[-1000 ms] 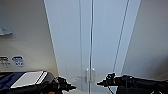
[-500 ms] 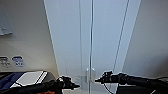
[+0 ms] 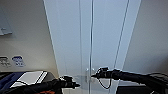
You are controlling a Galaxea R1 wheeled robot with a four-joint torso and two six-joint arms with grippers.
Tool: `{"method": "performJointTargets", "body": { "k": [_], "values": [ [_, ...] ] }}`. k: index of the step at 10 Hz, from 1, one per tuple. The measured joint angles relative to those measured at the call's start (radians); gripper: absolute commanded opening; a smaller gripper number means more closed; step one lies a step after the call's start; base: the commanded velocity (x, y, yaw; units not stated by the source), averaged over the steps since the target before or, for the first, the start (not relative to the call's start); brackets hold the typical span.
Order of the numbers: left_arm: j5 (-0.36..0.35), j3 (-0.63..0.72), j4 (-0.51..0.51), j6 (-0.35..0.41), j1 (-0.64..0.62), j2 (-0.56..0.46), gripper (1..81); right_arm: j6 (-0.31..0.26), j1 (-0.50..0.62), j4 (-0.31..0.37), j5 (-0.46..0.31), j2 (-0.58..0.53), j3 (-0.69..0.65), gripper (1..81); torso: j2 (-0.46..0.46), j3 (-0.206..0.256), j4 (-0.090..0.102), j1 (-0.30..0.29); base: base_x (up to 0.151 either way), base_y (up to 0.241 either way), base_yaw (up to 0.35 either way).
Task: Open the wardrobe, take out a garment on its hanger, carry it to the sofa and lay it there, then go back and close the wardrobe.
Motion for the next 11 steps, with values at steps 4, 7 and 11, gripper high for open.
{"method": "performJointTargets", "body": {
  "k": [4,7,11],
  "values": [
    [0.011,-0.098,-0.001,0.0,-0.004,0.05,81.1,0.004,0.0,0.0,-0.008,0.077,-0.147,81.1,0.0,0.0,0.0,0.0,0.0,0.0,0.0],
    [0.013,-0.114,-0.004,0.0,-0.03,0.069,81.1,0.004,0.007,0.001,-0.015,0.116,-0.246,81.1,0.001,0.0,0.0,0.0,0.0,0.0,0.0],
    [0.012,-0.189,-0.005,0.0,-0.036,0.142,81.1,0.004,0.022,0.003,-0.016,0.182,-0.292,81.1,0.001,-0.001,0.0,0.0,0.0,0.0,0.0]
  ]
}}
